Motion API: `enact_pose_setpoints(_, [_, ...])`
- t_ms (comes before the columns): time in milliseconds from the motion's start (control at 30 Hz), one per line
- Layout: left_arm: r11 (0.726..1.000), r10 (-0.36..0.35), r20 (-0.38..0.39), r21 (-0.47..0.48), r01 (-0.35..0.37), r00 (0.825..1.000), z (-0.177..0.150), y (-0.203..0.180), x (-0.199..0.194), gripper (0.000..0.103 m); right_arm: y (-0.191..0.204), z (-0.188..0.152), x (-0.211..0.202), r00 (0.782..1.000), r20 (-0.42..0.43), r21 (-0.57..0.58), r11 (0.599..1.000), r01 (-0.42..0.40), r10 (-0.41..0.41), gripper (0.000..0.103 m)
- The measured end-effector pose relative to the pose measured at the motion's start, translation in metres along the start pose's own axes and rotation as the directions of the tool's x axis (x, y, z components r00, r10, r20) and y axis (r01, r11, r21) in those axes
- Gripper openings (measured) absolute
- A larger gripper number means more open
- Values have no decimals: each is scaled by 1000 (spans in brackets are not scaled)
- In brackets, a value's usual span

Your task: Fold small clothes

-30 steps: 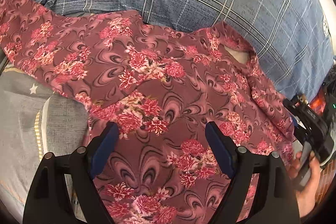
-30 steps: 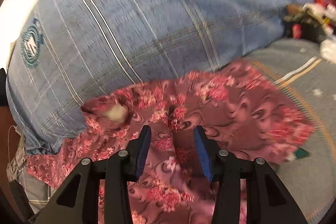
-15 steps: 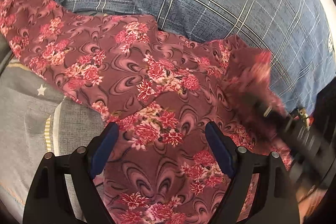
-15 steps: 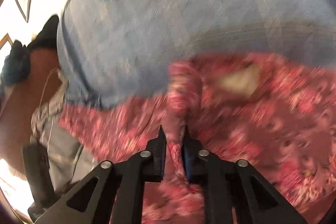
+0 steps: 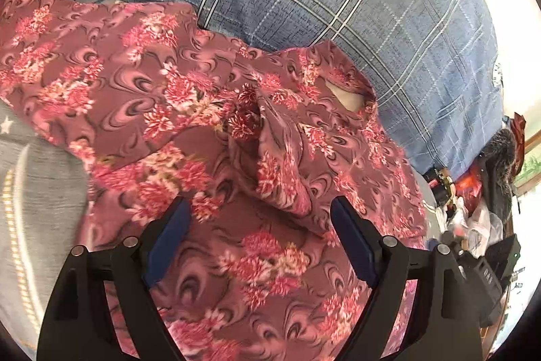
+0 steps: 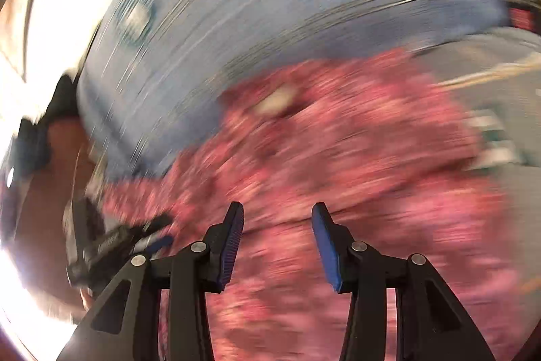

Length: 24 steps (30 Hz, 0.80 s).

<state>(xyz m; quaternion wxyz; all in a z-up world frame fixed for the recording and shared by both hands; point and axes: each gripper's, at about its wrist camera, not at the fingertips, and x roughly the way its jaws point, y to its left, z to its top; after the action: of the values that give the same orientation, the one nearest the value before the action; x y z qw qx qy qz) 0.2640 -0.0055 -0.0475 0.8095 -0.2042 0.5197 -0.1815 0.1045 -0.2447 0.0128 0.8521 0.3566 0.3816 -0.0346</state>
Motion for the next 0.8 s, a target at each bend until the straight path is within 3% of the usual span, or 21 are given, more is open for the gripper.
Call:
enact_pose_setpoints(100, [999, 39, 45, -23, -38, 998, 4, -6, 4, 83, -51, 21, -20, 992, 96, 164, 984, 70, -87, 45])
enact_pose_setpoints(133, [998, 54, 41, -31, -52, 998, 8, -9, 6, 76, -66, 26, -22, 989, 117, 215, 974, 67, -93, 45])
enact_pose_setpoints(167, [998, 55, 38, -33, -53, 998, 12, -12, 7, 51, -80, 30, -20, 988, 127, 267, 962, 53, -90, 45])
enact_pose_setpoints(233, [998, 64, 2, -9, -64, 998, 23, -22, 11, 11, -93, 36, -8, 991, 112, 300, 953, 41, -78, 45])
enact_pose_setpoints(267, [998, 69, -9, 4, -69, 998, 30, -27, 9, 8, -94, 38, 0, 994, 94, 297, 955, 30, -60, 45])
enact_pose_setpoints(333, [997, 76, 28, 12, -76, 997, 38, -32, -3, 8, -95, 44, 16, 999, 44, 284, 959, 2, -15, 43])
enact_pose_setpoints(367, [996, 80, 51, 21, -81, 995, 40, -33, -10, 8, -88, 46, 24, 1000, 17, 250, 968, -19, 15, 36])
enact_pose_setpoints(400, [996, 85, 70, 29, -88, 994, 41, -33, -15, 8, -79, 46, 23, 1000, 26, 197, 980, -20, 15, 6])
enact_pose_setpoints(500, [985, 162, 57, 46, -165, 985, 39, -22, -7, 11, -59, 42, -3, 980, 201, 52, 998, -21, 10, 7])
enact_pose_setpoints(533, [977, 204, 24, 52, -205, 979, 36, -18, 4, 11, -61, 41, -2, 979, 201, 45, 999, 16, -24, 7])
enact_pose_setpoints(567, [961, 271, -27, 62, -269, 962, 33, -11, 18, 12, -67, 41, 11, 985, 140, 45, 995, 93, -98, 7])
enact_pose_setpoints(600, [963, 263, -28, 72, -260, 965, 30, -6, 21, 13, -76, 40, 30, 987, 25, 54, 987, 154, -156, 8])
enact_pose_setpoints(633, [965, 250, 2, 84, -249, 968, 29, -5, 14, 13, -83, 37, 31, 991, 15, 69, 989, 129, -131, 8])
enact_pose_setpoints(700, [964, 257, -13, 75, -255, 966, 30, -2, -2, 13, -86, 39, 12, 993, 63, 103, 990, 94, -101, 15])
enact_pose_setpoints(733, [976, 213, -3, 42, -213, 977, 32, 1, -13, 13, -87, 39, 0, 992, 107, 122, 991, 61, -74, 15])
enact_pose_setpoints(800, [987, 157, 16, -18, -157, 987, 35, 4, -28, 26, -84, 40, -18, 986, 169, 133, 991, -14, -9, 17])
